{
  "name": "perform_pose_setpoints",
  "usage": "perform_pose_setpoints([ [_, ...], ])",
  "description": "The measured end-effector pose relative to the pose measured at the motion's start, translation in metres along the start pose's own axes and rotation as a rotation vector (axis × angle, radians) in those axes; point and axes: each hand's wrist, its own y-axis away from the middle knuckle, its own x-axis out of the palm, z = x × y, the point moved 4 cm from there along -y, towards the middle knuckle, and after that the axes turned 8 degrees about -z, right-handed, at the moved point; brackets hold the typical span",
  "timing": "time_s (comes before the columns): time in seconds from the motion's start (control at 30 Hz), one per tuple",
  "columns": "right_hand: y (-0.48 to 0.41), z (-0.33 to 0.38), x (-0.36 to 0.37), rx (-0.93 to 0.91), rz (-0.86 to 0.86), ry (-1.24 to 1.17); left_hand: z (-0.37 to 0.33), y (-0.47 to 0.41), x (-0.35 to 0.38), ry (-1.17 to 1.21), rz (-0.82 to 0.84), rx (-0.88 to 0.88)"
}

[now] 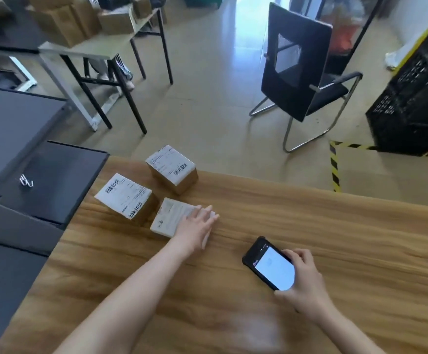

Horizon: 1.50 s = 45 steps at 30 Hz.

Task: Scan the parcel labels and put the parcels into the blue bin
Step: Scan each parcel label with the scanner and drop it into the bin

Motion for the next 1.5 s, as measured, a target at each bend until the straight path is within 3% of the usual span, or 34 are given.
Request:
perform_pose_setpoints([
  [0.1,-0.001,0.003,0.009,0.018,0.005,0.024,0.003,-0.009,0.004,-0.093,0.013,0.044],
  [0.23,-0.006,0.01,0.012,0.02,0.011,0.021,0.005,-0.004,-0.004,-0.037,-0.093,0.072],
  [0.47,-0.017,0.022,0.004,-0.049,-0.001,0.014,0.014,0.042,-0.061,0.368,-0.539,-0.065],
  [0.57,-0.018,0.026,0.001,-0.078,0.011,0.014,0.017,0.065,-0.067,0.529,-0.61,-0.098],
  [0.8,-0.008,0.029,0.006,-0.155,0.071,0.065,0.025,0.12,-0.04,0.729,-0.574,-0.237],
  [1.0,0.008,0.037,0.018,-0.206,0.145,0.107,0.041,0.181,0.005,0.63,-0.554,-0.387],
  [1.17,0.014,0.052,0.027,-0.311,0.202,0.206,0.05,0.208,0.036,0.509,-0.434,-0.531],
  [1.3,0.013,0.064,0.029,-0.411,0.213,0.363,0.051,0.207,0.043,0.456,-0.319,-0.51],
  [1.5,-0.005,0.081,0.022,-0.467,0.15,0.568,0.058,0.204,0.047,0.354,-0.287,-0.42],
])
